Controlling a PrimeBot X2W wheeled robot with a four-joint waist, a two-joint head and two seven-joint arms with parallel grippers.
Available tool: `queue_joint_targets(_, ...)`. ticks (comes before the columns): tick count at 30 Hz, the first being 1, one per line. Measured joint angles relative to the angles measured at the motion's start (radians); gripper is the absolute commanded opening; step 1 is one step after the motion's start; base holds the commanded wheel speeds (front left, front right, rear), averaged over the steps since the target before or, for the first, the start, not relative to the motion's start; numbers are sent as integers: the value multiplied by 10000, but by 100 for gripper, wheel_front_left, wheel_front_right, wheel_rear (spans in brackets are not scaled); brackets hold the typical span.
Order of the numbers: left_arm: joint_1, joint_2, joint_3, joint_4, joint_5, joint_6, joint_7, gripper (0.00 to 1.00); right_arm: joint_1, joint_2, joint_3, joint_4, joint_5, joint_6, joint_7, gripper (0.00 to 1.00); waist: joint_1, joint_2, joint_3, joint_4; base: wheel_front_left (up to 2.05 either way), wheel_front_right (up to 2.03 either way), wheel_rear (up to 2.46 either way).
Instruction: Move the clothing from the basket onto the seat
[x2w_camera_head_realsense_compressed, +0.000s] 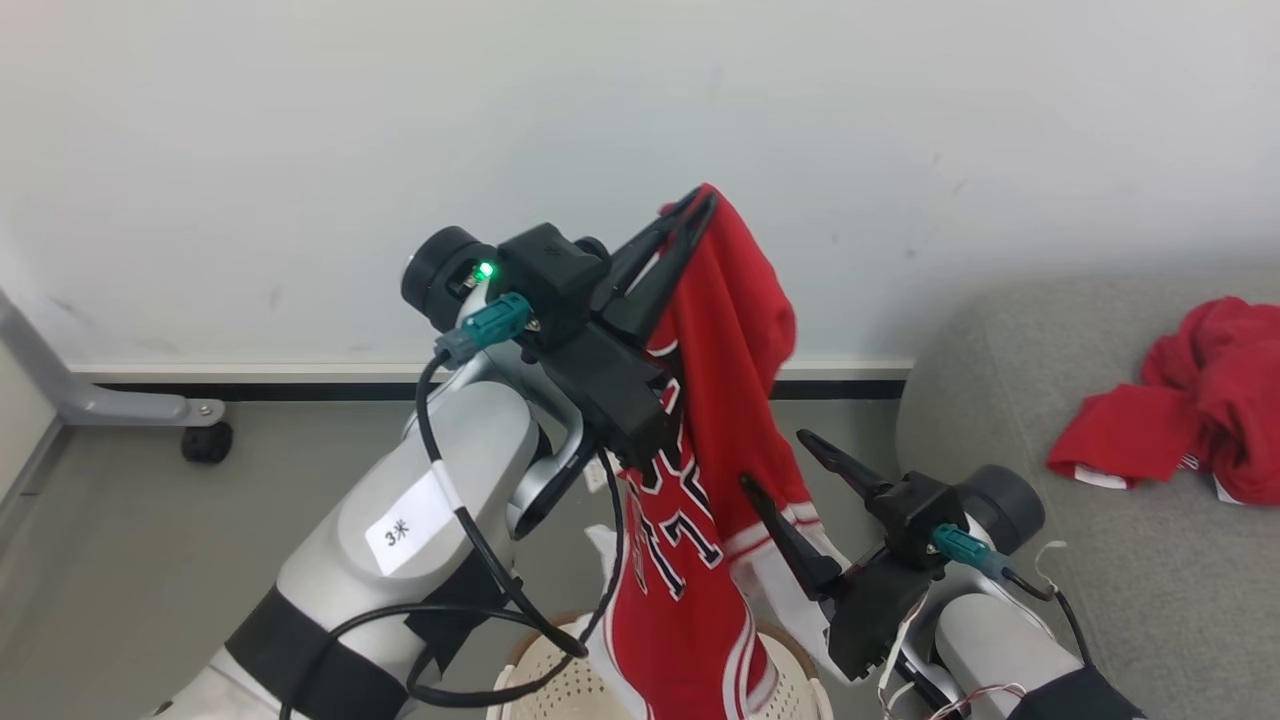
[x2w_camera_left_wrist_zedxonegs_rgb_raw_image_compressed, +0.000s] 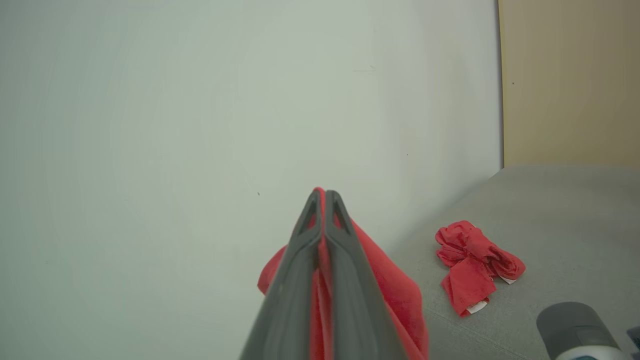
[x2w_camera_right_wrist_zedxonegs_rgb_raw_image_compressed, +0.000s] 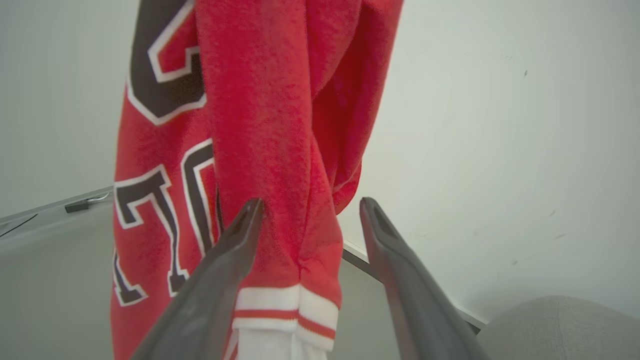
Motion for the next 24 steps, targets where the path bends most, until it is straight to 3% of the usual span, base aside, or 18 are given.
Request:
queue_joint_targets(11,91,-17,-380,-451,-84,0,157,0,-1020,-541,2951,581,836,0,-6,100,1,1,-126,619,0,0,0)
queue_joint_targets(12,120,-12,-391,-481,-84,0,159,0,-1089,-483,3118,656,892,0,-6,89,1,1,-127,650,0,0,0)
queue_joint_targets(13,162,-8,-401,-525,-84,0,163,0,-1176,-433,3221,725,999,0,-6,45,1,1,-126,673,0,0,0)
queue_joint_targets(15,249,-10,-439,-617,-86,0,217,0,-1356,-364,3392,840,1208,0,-6,0,1,1,-119,701,0,0,0)
queue_joint_targets(24,889,439,-138,-663,-477,194,257,0,-1888,-345,3707,677,2274,0,-6,0,1,1,-34,569,0,0,0)
